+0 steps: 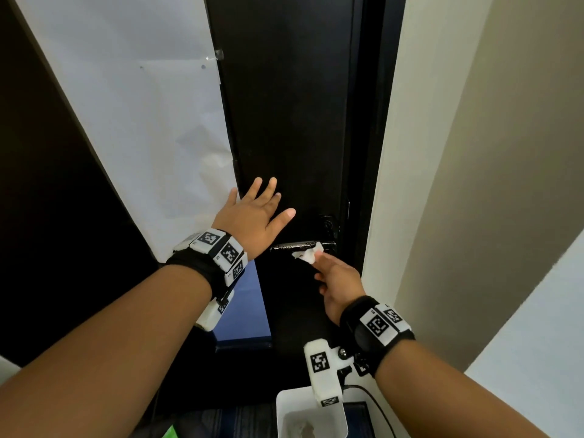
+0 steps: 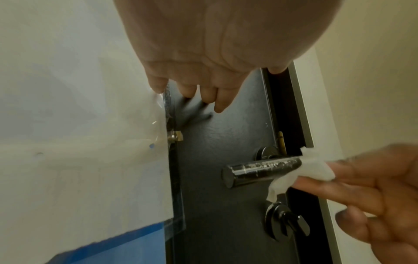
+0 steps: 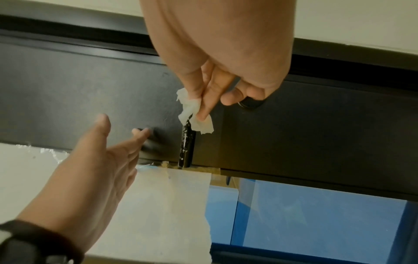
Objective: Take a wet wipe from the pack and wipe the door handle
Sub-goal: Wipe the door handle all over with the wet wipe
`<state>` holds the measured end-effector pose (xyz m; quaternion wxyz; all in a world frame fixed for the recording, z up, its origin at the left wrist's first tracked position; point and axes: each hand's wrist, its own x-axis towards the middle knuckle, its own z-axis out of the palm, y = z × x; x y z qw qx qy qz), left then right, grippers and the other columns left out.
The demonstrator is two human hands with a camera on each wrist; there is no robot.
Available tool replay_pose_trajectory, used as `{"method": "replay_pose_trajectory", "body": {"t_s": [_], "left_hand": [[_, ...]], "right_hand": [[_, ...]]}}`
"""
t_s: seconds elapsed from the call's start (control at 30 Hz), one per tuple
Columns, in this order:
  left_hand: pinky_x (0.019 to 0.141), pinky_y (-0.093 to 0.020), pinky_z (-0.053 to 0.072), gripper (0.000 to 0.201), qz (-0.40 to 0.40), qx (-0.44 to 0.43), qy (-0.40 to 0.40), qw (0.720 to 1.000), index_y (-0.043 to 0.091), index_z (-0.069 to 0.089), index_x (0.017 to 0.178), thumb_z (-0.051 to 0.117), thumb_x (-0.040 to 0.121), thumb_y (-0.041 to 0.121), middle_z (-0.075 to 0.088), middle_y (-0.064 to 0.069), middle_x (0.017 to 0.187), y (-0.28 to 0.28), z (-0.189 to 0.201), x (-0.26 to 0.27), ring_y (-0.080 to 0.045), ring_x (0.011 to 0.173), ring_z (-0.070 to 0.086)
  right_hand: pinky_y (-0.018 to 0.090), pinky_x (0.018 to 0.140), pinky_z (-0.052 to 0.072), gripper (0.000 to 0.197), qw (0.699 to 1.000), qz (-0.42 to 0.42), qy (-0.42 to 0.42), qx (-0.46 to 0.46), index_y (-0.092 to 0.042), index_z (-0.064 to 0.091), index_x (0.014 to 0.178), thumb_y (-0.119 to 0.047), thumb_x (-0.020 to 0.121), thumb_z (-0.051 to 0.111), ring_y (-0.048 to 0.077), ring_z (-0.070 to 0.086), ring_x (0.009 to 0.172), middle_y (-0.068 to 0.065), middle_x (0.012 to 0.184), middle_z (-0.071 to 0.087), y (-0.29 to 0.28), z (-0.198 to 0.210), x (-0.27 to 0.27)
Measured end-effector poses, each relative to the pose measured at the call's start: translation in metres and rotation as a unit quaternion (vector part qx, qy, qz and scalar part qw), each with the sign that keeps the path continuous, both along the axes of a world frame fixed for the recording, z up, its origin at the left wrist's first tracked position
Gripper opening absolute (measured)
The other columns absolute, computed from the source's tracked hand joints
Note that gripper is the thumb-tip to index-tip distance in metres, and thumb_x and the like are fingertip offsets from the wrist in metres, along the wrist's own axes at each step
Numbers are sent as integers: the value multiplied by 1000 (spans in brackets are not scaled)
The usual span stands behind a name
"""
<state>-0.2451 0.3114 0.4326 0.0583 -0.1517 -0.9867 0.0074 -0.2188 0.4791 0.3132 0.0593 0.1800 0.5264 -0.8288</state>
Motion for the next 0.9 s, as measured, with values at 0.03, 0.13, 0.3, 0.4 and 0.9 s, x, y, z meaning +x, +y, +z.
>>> {"method": "replay_pose_trajectory", "body": {"t_s": [0.03, 0.13, 0.3, 0.4, 0.9], "left_hand": [[120, -49, 1, 81, 5, -1, -4, 1000, 22, 17, 149, -4, 84, 67, -4, 8, 160, -1, -2, 2, -14, 146, -9], [120, -49, 1, 82, 24, 13, -22, 999, 24, 17, 149, -4, 83, 67, -2, 9, 160, -3, -10, 7, -14, 147, -8], [120, -48, 0, 81, 47, 56, -29, 997, 24, 17, 149, -2, 83, 67, 4, 7, 160, -4, -17, 18, -15, 147, -6], [120, -47, 5, 88, 60, 89, -21, 994, 23, 20, 149, -3, 78, 70, 13, 4, 160, -7, -16, 26, -17, 148, 2], [75, -40, 52, 15, 110, 307, 171, 930, 21, 62, 93, 50, 88, 28, 65, 5, 87, -13, -105, 73, -18, 84, 60]], "right_hand": [[21, 56, 43, 22, 1000, 7, 4, 2, -14, 72, 106, -25, 88, 65, 12, 54, 72, 3, 93, 71, -2, 4, 1], [17, 47, 44, 19, 999, 31, 6, 10, -11, 72, 102, -24, 88, 67, 11, 58, 74, 3, 91, 74, -13, 17, 5], [12, 48, 43, 16, 986, 133, 44, 94, -12, 73, 97, -21, 85, 71, 3, 61, 65, 1, 86, 73, -31, 20, 12], [14, 66, 51, 8, 959, 173, 75, 209, -10, 75, 87, -16, 82, 74, 5, 65, 68, 2, 81, 73, -29, -8, 19], [26, 70, 47, 16, 772, 316, 7, 551, -7, 72, 88, -16, 85, 59, 26, 64, 83, 13, 92, 71, 31, -166, 48]]}}
